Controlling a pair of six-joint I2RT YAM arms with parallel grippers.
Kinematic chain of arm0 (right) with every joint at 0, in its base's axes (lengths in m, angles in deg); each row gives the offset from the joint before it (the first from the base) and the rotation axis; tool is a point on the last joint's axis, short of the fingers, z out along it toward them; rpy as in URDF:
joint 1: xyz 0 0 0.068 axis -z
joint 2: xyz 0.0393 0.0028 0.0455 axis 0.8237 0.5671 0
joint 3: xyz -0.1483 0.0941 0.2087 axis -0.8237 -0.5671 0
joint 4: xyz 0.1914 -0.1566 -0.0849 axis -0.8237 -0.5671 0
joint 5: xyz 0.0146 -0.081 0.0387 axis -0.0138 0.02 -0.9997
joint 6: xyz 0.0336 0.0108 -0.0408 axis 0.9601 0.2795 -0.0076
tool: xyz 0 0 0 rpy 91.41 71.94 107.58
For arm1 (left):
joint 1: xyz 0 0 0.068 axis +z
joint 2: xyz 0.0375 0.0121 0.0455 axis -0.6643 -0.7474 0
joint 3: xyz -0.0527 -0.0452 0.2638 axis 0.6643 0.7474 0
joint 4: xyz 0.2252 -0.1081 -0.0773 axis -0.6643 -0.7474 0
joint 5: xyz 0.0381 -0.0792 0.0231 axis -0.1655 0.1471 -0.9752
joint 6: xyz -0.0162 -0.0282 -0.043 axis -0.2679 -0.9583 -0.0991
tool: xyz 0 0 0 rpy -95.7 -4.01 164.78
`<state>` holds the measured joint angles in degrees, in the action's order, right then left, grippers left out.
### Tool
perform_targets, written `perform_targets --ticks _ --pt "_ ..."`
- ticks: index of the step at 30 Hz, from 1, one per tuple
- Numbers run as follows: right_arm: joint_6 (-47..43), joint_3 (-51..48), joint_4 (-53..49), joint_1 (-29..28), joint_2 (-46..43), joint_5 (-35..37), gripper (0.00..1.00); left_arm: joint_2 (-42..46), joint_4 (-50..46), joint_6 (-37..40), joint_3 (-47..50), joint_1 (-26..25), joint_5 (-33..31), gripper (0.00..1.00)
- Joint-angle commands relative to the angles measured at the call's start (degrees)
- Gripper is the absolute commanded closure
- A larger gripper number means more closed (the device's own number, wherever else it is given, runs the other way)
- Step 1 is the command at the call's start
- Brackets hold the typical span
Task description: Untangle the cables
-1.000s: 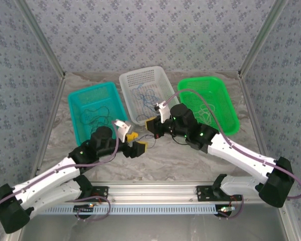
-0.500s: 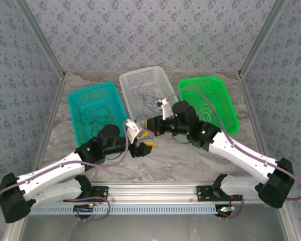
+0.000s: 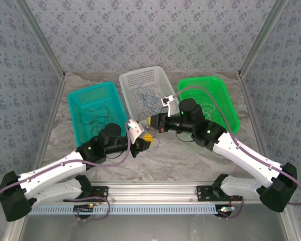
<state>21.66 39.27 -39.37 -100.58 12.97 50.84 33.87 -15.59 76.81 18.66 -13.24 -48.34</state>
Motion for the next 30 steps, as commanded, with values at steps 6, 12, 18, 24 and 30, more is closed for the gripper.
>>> perform_targets --ticks 6,12,18,24,30 --pt "0.78 -0.44 0.74 0.49 -2.42 -1.92 1.0 -0.31 0.88 -3.69 -1.97 -0.41 -5.35 1.0" --pt "-1.83 -4.44 1.51 0.48 -7.46 -1.32 1.0 -3.34 -1.28 -9.84 -3.05 -0.03 -10.9 1.0" --pt "-6.03 -10.91 -0.12 0.28 -17.41 3.4 1.0 -4.78 -0.82 -17.64 -2.37 3.87 -11.2 1.0" --pt "-10.12 -11.41 -11.24 0.16 -22.44 15.99 1.0 -4.87 0.68 -18.59 -2.39 4.55 -8.16 1.0" --pt "-10.28 -12.27 -12.37 0.3 -24.13 20.85 0.84 -5.5 2.66 -19.89 -2.6 4.51 -1.94 1.0"
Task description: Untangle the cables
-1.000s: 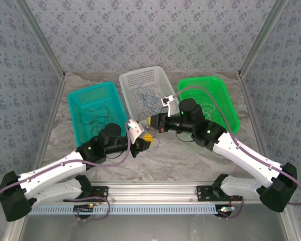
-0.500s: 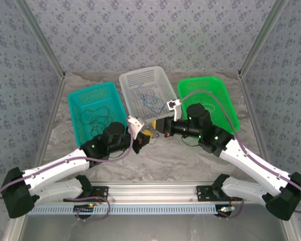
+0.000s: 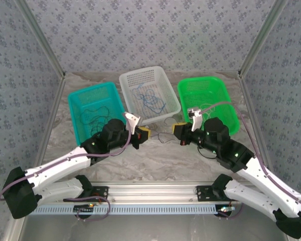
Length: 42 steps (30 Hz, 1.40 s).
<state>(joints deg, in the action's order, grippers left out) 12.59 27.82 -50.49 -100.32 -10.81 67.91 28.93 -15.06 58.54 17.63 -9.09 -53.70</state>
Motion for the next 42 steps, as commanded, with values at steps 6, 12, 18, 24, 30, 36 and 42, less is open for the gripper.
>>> perform_targets --ticks 6,12,18,24,30,36,42 --pt "0.36 -1.62 2.74 0.03 1.78 4.02 0.38 -3.13 4.84 -1.95 -3.41 -2.57 4.31 1.0" --pt "1.21 -2.72 1.35 -0.29 2.39 4.17 0.24 -4.06 6.05 -3.23 -4.01 -3.55 2.32 1.0" --pt "1.87 -5.92 3.13 -1.41 4.8 3.06 0.22 -4.34 6.01 -2.51 -5.15 -4.54 2.68 1.0" --pt "1.67 -7.31 7.79 -2.28 6.87 0.97 0.22 -4.41 5.56 -2.45 -5.69 -4.83 3.02 1.0" --pt "1.19 -7.3 10.77 -2.55 9.03 3.75 0.18 -4.5 6.64 -3.29 -6.08 -5.16 4.68 1.0" --pt "-0.43 -7.87 14.22 -2.88 12.73 10.62 0.19 -3.52 10.91 -6.44 -5.09 -5.52 6.75 1.0" --pt "0.91 -8.4 13.52 -1.85 15.65 17.87 0.29 -0.13 14.99 -9.95 -3.36 -5.71 8.39 1.0"
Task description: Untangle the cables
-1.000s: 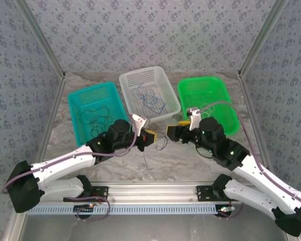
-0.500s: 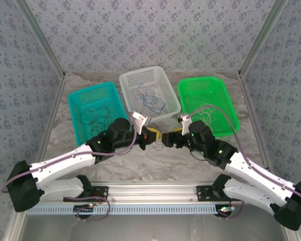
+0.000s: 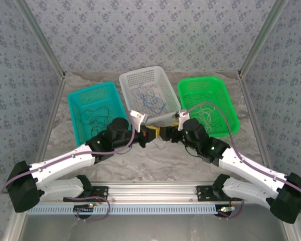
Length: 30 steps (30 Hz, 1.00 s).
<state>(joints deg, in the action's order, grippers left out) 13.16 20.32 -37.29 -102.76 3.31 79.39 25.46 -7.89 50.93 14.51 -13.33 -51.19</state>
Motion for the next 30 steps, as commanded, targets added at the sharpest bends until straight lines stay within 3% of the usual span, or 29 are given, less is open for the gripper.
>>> perform_targets --ticks 1,5,11,18,21,30 --pt "0.42 -0.73 -0.89 0.91 2.32 7.3 0.3 4.45 8.25 -2.73 0.05 -1.46 5.84 1.0" --pt "2.94 -1.44 -4.48 3.21 3.84 9.12 0.36 8.33 7.49 -3.1 -0.1 -1.41 5.96 1.0" --pt "5.05 -4.74 -6.48 6.46 -2.1 9.74 0.37 14.26 -1.79 -1.57 -0.65 -1.46 3.19 1.0" --pt "8.26 -6.66 -15.8 13.99 -7.13 7.43 0.35 22.1 -8.14 0.42 -1.06 -1.38 -2.0 1.0" --pt "11.37 -9.96 -14.39 16.55 -11.25 3.63 0.34 25.48 -10.64 1.8 -1.48 -1.38 -5.8 1.0" --pt "20.86 -15.79 -10.18 19.88 -21.75 -4.11 0.37 30.81 -5.6 0.17 5.26 -1.38 -9.23 1.0"
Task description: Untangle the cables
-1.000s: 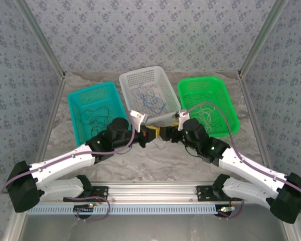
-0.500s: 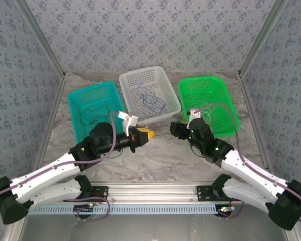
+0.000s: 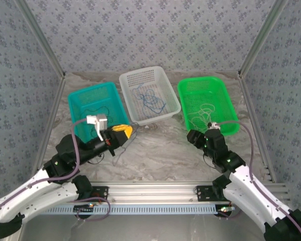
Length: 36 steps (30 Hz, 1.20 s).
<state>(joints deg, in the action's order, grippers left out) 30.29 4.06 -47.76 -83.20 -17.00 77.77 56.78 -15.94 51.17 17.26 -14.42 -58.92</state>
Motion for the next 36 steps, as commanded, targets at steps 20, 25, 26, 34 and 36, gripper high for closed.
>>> perform_targets --ticks 20,25,26,34,36 --pt "-19.59 8.88 7.61 -16.6 2.46 -7.02 0.13 -7.05 4.31 -0.08 1.2 -0.29 0.68 1.0" --pt "-23.46 12.12 6.5 -18.72 6.97 -5.9 0.11 -8.25 4.89 -0.35 0.82 -0.28 -0.61 1.0" --pt "-23.58 12.44 6.7 -18.81 7.86 -6.01 0.1 -8.26 4.62 -0.12 0.62 -0.21 -1.16 1.0" --pt "-24.92 13.65 12.57 -21.84 14.68 -8.43 0.06 -8.27 3.37 0.35 -0.31 -0.28 -2.05 1.0" --pt "-24.66 14.14 12.73 -23.11 16.54 -7.84 0.06 -8.35 4.11 0.18 -0.21 -0.29 -2.18 1.0"
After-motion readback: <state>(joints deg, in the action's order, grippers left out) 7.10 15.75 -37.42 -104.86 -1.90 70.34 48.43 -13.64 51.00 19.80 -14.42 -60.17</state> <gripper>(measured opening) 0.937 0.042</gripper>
